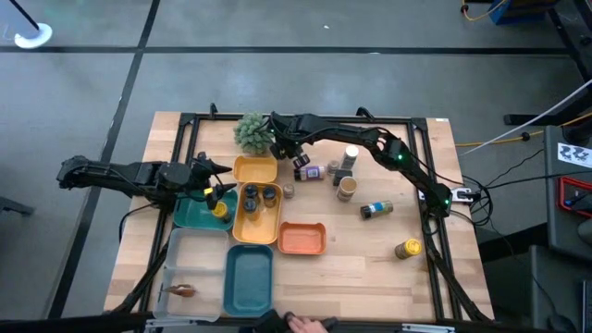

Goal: Sort spices by type
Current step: Put the black seasoning can into the top yellow bin

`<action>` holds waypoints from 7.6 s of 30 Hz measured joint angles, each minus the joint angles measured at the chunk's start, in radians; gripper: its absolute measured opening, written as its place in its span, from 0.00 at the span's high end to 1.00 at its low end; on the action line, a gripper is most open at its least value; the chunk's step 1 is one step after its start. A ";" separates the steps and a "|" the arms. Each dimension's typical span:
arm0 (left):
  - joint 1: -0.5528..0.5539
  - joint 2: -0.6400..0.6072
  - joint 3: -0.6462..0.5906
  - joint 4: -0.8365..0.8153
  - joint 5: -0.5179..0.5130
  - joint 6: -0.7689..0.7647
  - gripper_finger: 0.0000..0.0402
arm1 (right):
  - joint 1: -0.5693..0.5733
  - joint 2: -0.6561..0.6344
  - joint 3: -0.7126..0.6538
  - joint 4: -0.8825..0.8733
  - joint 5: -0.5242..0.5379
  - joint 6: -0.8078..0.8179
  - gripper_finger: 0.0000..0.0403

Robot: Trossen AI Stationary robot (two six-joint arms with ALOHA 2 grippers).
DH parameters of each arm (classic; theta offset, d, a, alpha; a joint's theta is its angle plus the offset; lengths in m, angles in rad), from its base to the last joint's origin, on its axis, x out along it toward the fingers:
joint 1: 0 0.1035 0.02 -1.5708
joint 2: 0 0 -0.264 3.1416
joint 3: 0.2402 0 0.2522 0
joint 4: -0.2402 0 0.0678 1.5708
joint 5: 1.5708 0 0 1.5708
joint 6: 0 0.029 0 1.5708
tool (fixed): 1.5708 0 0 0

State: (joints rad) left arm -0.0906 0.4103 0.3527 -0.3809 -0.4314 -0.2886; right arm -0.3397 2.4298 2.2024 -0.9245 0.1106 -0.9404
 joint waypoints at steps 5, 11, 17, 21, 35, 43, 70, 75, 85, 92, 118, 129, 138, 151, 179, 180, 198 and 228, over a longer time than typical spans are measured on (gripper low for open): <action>0.000 0.000 0.000 0.000 0.000 0.000 0.35 | 0.007 0.000 0.000 -0.001 -0.006 0.051 0.69; 0.000 0.000 0.000 0.004 0.000 0.000 0.35 | 0.046 0.000 0.056 -0.070 0.038 0.050 0.67; 0.000 0.000 0.000 0.004 0.000 0.000 0.35 | 0.090 0.000 0.129 -0.154 0.159 0.050 0.69; 0.000 0.000 0.000 0.004 0.000 0.000 0.35 | 0.112 -0.002 0.154 -0.182 0.236 0.049 0.68; 0.000 0.000 0.000 0.004 0.000 0.000 0.35 | 0.178 -0.008 0.154 -0.192 0.406 0.052 0.68; 0.000 0.000 0.000 0.004 0.000 0.000 0.35 | 0.211 -0.009 0.154 -0.172 0.491 0.054 0.69; 0.000 0.000 0.000 0.003 0.000 -0.004 0.35 | 0.241 -0.011 0.154 0.029 0.180 0.388 0.68; 0.000 0.000 0.000 0.003 0.000 -0.004 0.35 | 0.229 -0.011 0.143 0.035 0.083 0.425 0.68; 0.000 0.000 0.000 0.002 0.000 -0.004 0.35 | 0.167 -0.011 0.109 0.034 -0.059 0.523 0.68; 0.000 0.000 0.000 0.002 0.000 -0.004 0.35 | 0.156 -0.011 0.109 0.034 -0.212 0.553 0.68; 0.000 0.000 0.000 -0.004 0.000 -0.004 0.35 | 0.157 0.027 0.110 0.012 -0.253 0.555 0.64; 0.000 0.000 0.000 -0.005 0.000 -0.004 0.35 | 0.157 0.027 0.110 0.012 -0.254 0.554 0.48; 0.000 0.000 0.000 -0.005 0.000 -0.004 0.35 | 0.157 0.027 0.152 0.002 -0.230 0.554 0.49; 0.000 0.000 0.000 -0.005 0.000 -0.003 0.35 | 0.157 -0.019 0.154 -0.062 -0.144 0.552 0.49; 0.000 0.000 0.000 -0.009 0.001 -0.023 0.35 | 0.115 -0.152 0.152 -0.647 -0.162 0.725 0.49; 0.000 0.000 0.000 -0.012 0.000 -0.025 0.35 | 0.112 -0.153 0.152 -0.647 -0.187 0.725 0.49; 0.000 -0.012 0.000 -0.099 0.001 -0.058 0.35 | 0.103 -0.241 0.152 -0.646 -0.187 0.810 0.49; 0.000 -0.024 0.000 -0.106 0.001 -0.082 0.35 | 0.103 -0.677 -0.686 -0.164 -0.031 0.995 0.49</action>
State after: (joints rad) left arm -0.0910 0.3859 0.3531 -0.4873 -0.4309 -0.3710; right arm -0.2363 1.7531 1.5166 -1.0886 0.0799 0.0546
